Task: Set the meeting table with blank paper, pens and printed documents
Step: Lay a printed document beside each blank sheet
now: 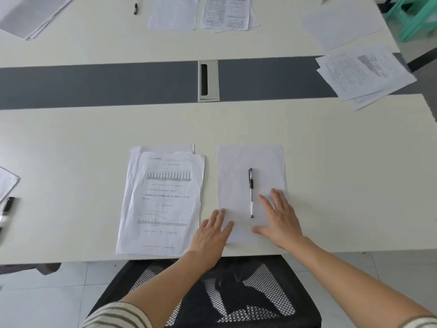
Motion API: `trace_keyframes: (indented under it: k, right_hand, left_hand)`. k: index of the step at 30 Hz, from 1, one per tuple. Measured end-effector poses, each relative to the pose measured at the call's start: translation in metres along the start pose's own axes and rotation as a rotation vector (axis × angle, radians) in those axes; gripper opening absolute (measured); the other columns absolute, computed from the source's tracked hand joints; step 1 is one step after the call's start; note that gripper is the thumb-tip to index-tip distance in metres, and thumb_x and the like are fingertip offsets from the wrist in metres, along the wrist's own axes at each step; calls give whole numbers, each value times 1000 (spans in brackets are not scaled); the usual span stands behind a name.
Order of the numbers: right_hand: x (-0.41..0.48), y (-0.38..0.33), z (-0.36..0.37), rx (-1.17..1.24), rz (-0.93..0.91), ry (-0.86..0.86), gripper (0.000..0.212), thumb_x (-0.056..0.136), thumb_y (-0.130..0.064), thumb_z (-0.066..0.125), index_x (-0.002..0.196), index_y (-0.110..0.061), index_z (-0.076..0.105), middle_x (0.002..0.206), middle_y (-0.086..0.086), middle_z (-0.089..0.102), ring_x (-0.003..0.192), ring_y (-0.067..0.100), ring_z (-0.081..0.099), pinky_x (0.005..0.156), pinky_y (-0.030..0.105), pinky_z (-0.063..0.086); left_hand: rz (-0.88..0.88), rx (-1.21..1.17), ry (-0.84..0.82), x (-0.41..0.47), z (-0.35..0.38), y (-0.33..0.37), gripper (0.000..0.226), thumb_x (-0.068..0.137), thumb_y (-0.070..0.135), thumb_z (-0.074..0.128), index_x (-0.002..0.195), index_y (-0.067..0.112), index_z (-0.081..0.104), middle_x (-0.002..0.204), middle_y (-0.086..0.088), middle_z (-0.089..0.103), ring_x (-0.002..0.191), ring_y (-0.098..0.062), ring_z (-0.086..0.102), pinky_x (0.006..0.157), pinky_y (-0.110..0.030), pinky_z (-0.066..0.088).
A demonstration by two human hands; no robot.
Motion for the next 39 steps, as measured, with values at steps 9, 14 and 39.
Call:
trace_keyframes:
  k: [9, 14, 39]
  right_hand:
    - [-12, -25, -27, 85, -16, 170, 78, 87, -47, 61, 151, -20, 26, 163, 8, 13, 151, 25, 9, 118, 37, 19]
    - [-2, -117, -39, 765, -16, 7, 65, 89, -29, 66, 145, -16, 37, 144, 5, 48, 130, 18, 48, 107, 34, 41]
    - [-1, -237, -111, 1030, -147, 170, 26, 81, -17, 78, 93, 4, 71, 98, 28, 70, 86, 31, 71, 79, 43, 56]
  left_hand:
    - [-272, -268, 239, -43, -27, -59, 51, 98, 33, 44, 146, 21, 32, 162, -11, 8, 149, -30, 10, 117, -45, 22]
    - [-635, -388, 219, -88, -2, -148, 59, 96, 37, 49, 149, 20, 29, 161, -15, 9, 147, -34, 13, 116, -47, 27]
    - [-210, -1567, 580, -137, -154, -273, 30, 73, 2, 79, 100, 8, 68, 91, 2, 76, 88, -12, 72, 81, -25, 57]
Point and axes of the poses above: each hand's wrist, its own x-axis towards the middle knuckle, its own z-axis out of the palm, y = z × x, the point moved 3 cm from there along x, towards the middle knuckle
